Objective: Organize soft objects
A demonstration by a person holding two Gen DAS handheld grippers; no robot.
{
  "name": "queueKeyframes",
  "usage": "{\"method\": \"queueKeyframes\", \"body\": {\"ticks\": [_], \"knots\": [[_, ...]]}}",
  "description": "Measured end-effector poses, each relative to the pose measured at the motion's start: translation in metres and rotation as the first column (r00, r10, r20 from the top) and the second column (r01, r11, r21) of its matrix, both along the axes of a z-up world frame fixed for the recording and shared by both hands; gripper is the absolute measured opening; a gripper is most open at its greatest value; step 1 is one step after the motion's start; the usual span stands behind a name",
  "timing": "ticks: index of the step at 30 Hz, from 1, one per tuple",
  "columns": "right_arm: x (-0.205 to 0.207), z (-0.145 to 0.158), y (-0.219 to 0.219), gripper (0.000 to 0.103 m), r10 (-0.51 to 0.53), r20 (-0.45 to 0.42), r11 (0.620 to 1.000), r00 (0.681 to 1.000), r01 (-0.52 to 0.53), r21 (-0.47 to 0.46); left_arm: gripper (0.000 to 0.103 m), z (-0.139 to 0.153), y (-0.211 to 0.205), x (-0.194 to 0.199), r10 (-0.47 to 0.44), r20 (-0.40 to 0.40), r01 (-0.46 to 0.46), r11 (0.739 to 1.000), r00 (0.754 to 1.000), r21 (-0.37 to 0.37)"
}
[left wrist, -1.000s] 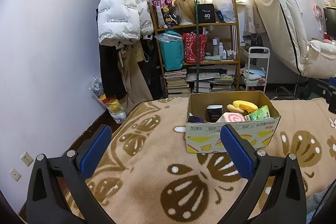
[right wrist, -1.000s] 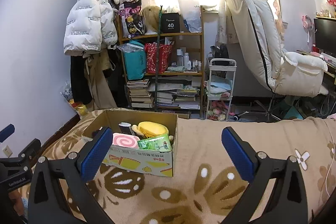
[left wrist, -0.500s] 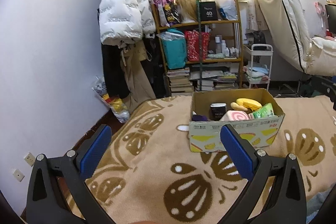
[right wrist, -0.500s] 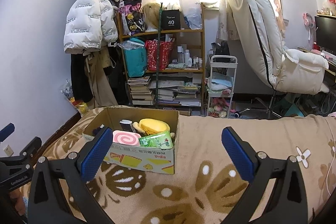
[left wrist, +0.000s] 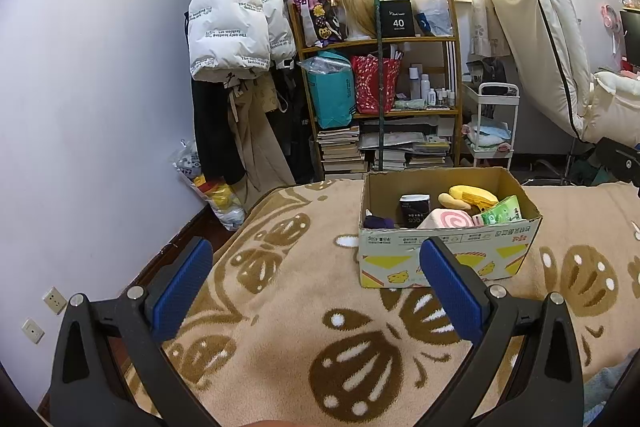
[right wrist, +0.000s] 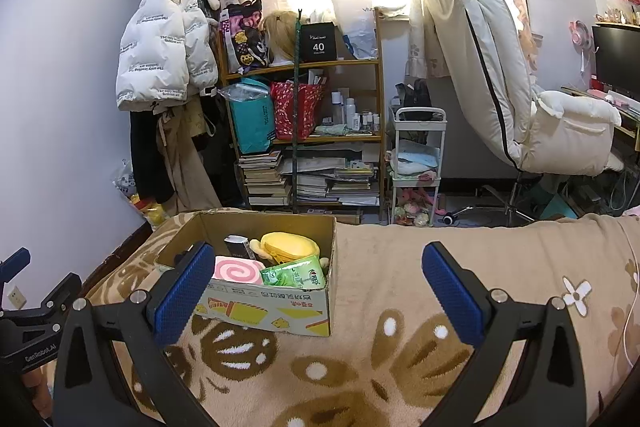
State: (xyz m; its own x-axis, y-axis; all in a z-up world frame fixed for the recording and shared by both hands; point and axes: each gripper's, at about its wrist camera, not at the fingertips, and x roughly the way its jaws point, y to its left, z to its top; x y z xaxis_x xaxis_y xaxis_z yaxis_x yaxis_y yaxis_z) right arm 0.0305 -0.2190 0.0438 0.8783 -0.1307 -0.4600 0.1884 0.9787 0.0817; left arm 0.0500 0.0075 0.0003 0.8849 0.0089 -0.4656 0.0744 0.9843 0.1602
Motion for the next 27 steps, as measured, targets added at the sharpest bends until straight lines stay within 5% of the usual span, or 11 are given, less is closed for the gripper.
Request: {"method": "queueKeyframes", "body": {"ticks": [27], "knots": [[0.0009,-0.0024,0.0016,0.103,-0.007,0.000,1.000,1.000,0.007,0.004,0.102,0.0032,-0.0013,-0.0019,-0.001,0.017,0.001,1.000,1.000,0.001]]}}
